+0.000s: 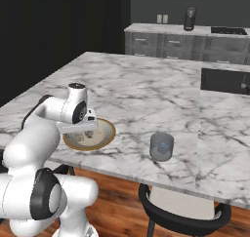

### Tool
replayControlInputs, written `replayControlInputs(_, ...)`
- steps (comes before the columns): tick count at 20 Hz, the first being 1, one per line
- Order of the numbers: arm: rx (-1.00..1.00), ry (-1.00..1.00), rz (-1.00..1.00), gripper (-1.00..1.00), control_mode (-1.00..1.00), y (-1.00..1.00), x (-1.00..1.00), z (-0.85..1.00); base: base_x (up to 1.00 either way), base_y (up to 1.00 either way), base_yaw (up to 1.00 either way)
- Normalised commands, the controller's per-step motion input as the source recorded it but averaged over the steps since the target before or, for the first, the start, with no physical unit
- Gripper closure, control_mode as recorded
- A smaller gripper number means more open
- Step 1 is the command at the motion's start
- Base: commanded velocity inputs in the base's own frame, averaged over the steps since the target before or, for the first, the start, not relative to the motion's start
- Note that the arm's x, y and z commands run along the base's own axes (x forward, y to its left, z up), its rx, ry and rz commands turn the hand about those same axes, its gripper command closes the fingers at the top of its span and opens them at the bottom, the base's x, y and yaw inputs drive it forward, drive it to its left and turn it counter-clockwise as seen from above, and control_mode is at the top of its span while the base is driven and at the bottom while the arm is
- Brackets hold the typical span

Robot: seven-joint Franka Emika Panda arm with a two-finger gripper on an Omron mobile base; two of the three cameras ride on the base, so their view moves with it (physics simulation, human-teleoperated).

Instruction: There are four ice cubes in the ice bowl. Place two ice cubes in each glass of water.

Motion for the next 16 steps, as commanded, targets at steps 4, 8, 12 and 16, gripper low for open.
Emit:
replayControlInputs(4,0.00,0.04,0.01,-1.00,-1.00,0.45,0.24,-0.03,0.00,0.00,0.00)
replayControlInputs(8,0.00,0.00,0.00,-1.00,-1.00,0.18,0.22,-0.22,0.00,0.00,0.00)
replayControlInputs(12,0.00,0.00,0.00,-1.00,-1.00,0.09,0.22,-0.30,0.00,0.00,0.00)
replayControlInputs(16,0.00,0.00,0.00,-1.00,-1.00,0.01,0.21,-0.24,0.00,0.00,0.00)
